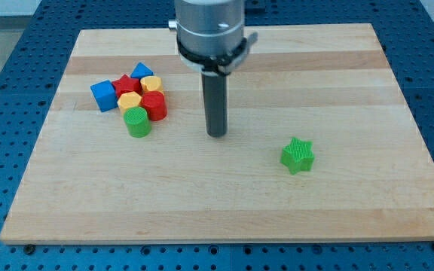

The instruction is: Push the green star to the center of the board

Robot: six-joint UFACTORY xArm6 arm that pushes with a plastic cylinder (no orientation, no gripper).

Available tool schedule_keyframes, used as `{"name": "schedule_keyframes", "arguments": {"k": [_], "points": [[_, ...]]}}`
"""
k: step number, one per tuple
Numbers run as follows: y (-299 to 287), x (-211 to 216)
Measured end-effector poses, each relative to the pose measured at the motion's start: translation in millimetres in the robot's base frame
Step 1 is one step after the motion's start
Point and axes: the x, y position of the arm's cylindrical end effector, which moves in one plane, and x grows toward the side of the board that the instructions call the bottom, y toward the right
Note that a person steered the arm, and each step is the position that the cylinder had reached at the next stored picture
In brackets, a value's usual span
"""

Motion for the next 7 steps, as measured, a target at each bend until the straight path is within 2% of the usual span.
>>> {"name": "schedule_keyframes", "arguments": {"k": [2,3,4,5,7], "points": [[21.4,67.9],[70.5,74.8],[143.7,74.8],[182.2,74.8],[167.2,67.8]]}}
